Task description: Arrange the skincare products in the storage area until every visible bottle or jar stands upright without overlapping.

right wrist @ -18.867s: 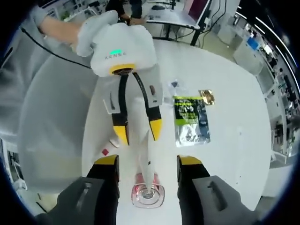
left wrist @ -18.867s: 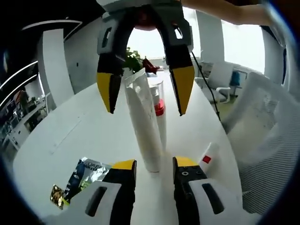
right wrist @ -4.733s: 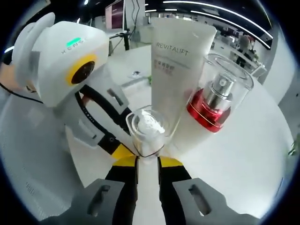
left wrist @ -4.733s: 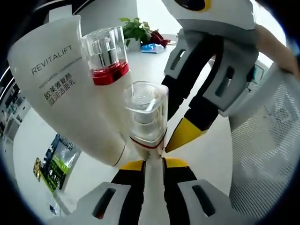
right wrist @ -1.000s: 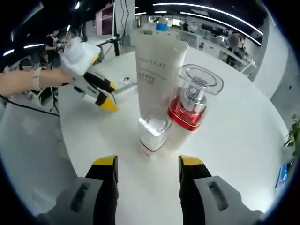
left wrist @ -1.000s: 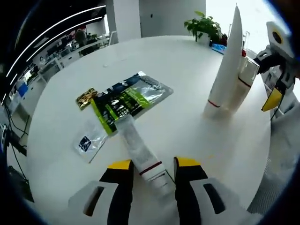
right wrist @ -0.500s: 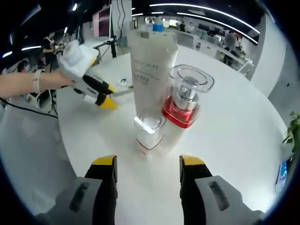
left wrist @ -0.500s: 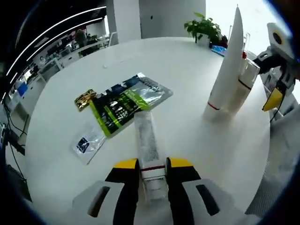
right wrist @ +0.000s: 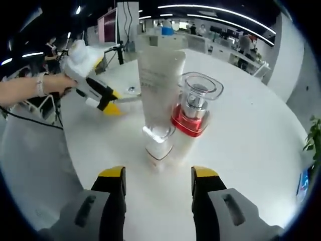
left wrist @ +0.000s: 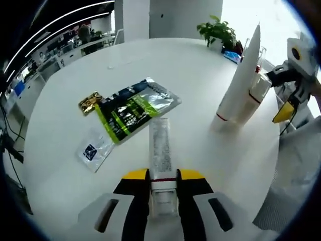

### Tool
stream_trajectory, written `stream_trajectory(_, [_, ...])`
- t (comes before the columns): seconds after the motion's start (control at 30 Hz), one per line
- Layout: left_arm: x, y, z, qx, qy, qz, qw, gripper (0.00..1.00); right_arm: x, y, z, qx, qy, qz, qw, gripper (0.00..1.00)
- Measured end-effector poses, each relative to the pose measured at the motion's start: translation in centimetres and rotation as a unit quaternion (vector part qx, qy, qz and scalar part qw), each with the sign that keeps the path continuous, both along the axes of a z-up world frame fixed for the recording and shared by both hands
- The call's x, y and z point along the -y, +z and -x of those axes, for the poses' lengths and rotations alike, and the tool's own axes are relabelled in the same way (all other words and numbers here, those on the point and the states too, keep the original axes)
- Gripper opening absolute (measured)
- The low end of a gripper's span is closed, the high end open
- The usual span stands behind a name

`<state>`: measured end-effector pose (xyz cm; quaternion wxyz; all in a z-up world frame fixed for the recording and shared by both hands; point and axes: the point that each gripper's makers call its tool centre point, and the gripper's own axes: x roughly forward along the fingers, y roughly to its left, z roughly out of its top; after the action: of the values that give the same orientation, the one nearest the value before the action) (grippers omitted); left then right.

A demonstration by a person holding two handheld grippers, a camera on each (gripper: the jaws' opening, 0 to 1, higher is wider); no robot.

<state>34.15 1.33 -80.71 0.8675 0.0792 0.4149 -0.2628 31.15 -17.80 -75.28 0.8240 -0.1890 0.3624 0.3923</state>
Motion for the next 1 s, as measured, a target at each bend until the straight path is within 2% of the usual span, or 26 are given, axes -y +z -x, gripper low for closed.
stream_trajectory(0.1, [0.5, 0.7, 0.3, -0.001, -0.006, 0.026, 0.9997, 0.16, 0.3, 0.4, 0.2, 0.003, -0.003, -0.005, 1.0000, 0.52])
stream_trajectory(0.2, [0.7, 1.5, 0.7, -0.003, -0.013, 0.045, 0.9989, 0.16, 0.7, 1.0, 0.4, -0.004, -0.025, -0.027, 0.9993, 0.51])
stream_trajectory(0.37, [1.3, 2.8, 1.3, -0.004, -0.032, 0.061, 0.9976, 0.16, 0.6, 2.4, 1.1, 0.018, -0.029, -0.046, 0.9983, 0.51])
stream_trajectory(0.47, [1.4, 3.5, 1.5, -0.005, -0.039, 0.064, 0.9972, 0.16, 0.6, 3.0, 2.0, 0.039, -0.030, -0.045, 0.9978, 0.50])
stream_trajectory(0.6, [1.9, 4.4, 2.7, -0.017, -0.064, 0.065, 0.9957, 0.16, 0.5, 4.8, 2.4, 0.095, -0.025, -0.051, 0.9939, 0.49])
stream_trajectory(0.63, [1.9, 4.5, 2.9, -0.021, -0.070, 0.063, 0.9953, 0.16, 0.1, 5.6, 2.7, 0.112, -0.019, -0.061, 0.9916, 0.48])
stream_trajectory(0.77, [2.1, 4.8, 3.7, -0.044, -0.083, 0.058, 0.9939, 0.16, -1.6, 6.7, 4.2, 0.129, 0.016, -0.076, 0.9887, 0.46])
stream_trajectory(0.8, [2.2, 4.8, 4.1, -0.060, -0.089, 0.062, 0.9922, 0.16, -1.9, 6.9, 4.4, 0.132, 0.020, -0.078, 0.9880, 0.45])
stream_trajectory(0.9, [2.8, 5.3, 5.1, -0.075, -0.101, 0.073, 0.9894, 0.16, -3.5, 7.3, 5.0, 0.133, 0.044, -0.093, 0.9858, 0.43])
stream_trajectory(1.0, [3.5, 5.3, 6.2, -0.104, -0.115, 0.081, 0.9845, 0.16, -5.7, 7.0, 5.8, 0.119, 0.082, -0.108, 0.9836, 0.40])
